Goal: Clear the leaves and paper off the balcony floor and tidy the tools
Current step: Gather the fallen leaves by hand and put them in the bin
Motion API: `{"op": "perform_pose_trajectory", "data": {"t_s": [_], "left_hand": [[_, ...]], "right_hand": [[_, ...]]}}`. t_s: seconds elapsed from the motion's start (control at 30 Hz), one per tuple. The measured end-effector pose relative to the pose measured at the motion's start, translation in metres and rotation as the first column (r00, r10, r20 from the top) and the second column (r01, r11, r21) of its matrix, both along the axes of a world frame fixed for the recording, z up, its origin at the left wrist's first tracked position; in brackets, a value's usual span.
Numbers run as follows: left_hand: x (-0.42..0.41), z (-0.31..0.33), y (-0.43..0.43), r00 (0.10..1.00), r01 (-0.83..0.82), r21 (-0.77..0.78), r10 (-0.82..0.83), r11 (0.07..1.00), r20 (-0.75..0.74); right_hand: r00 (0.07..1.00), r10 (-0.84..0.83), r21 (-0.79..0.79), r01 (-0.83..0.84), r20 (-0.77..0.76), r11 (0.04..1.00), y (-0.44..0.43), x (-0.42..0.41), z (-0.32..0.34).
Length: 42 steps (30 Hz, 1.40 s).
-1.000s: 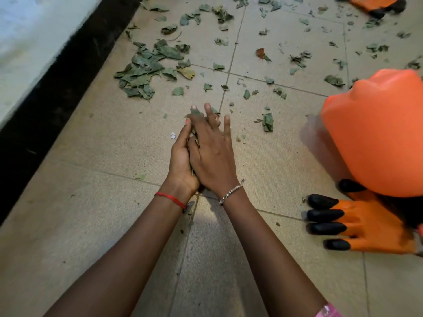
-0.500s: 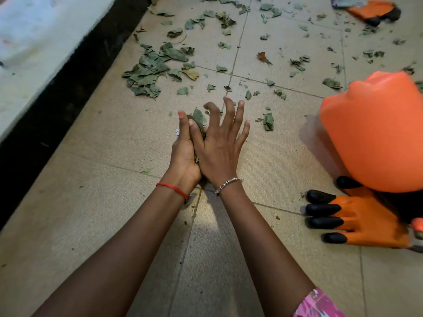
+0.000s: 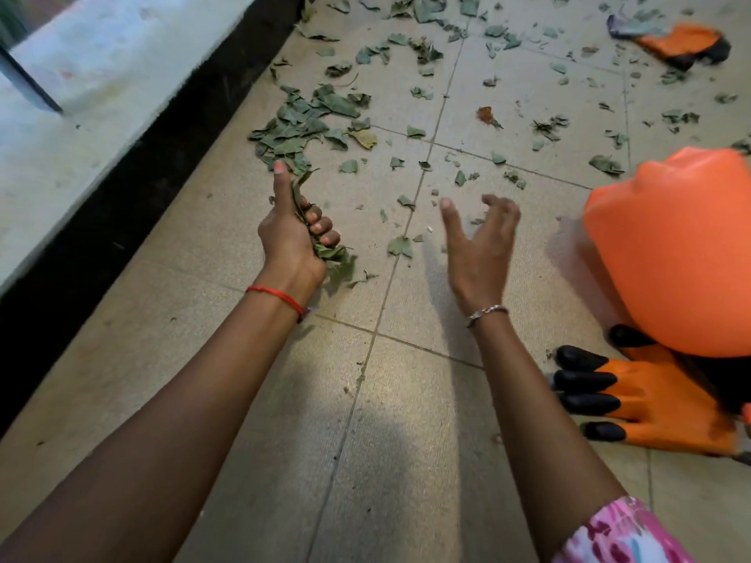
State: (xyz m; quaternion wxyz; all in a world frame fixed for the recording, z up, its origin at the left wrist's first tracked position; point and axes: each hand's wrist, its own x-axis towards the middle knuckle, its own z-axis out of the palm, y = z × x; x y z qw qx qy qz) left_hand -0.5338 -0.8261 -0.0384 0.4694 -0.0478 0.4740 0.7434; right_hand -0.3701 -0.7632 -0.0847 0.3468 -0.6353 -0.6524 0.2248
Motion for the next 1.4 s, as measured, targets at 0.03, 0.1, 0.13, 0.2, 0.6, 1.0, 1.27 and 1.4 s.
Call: {"op": "perform_pose_trajectory", "data": {"t_s": [0.03, 0.1, 0.13, 0.2, 0.6, 1.0, 1.27, 1.4], "left_hand": [[-0.004, -0.001, -0.003, 1.000, -0.009, -0.019, 0.009, 1.000, -0.018], [-0.011, -0.007, -0.011, 0.998, -0.027, -0.056, 0.024, 0.998, -0.054], [-0.013, -0.010, -0.015, 0.996, -0.040, -0.071, 0.034, 0.997, -0.080], [-0.018, -0.015, -0.020, 0.988, -0.068, -0.092, 0.055, 0.993, -0.142], [-0.046, -0.038, -0.025, 0.693, -0.036, -0.041, -0.005, 0.999, -0.721], [-0.099, -0.050, -0.002, 0.687, 0.027, -0.134, -0.115, 0.991, -0.717], [-0.098, -0.048, -0.002, 0.677, 0.012, -0.173, -0.135, 0.985, -0.723], [-0.099, -0.051, -0.004, 0.663, 0.031, -0.149, -0.132, 0.988, -0.736]], "right_hand": [[0.997, -0.008, -0.028, 0.010, 0.074, 1.000, 0.005, 0.010, -0.006], [0.972, 0.066, -0.087, -0.047, 0.226, 0.995, 0.007, 0.021, -0.014], [0.953, 0.122, -0.103, -0.096, 0.278, 0.990, 0.005, 0.021, -0.015], [0.923, 0.236, -0.107, -0.213, 0.305, 0.971, -0.009, 0.011, -0.013], [0.855, 0.258, -0.155, -0.209, 0.451, 0.965, -0.001, -0.020, -0.014], [0.728, 0.600, -0.097, -0.607, 0.331, 0.789, 0.018, -0.101, -0.013], [0.546, 0.815, -0.226, -0.783, 0.193, 0.579, -0.052, -0.083, 0.002], [0.539, 0.785, -0.106, -0.800, 0.306, 0.591, -0.084, -0.083, -0.010]]}}
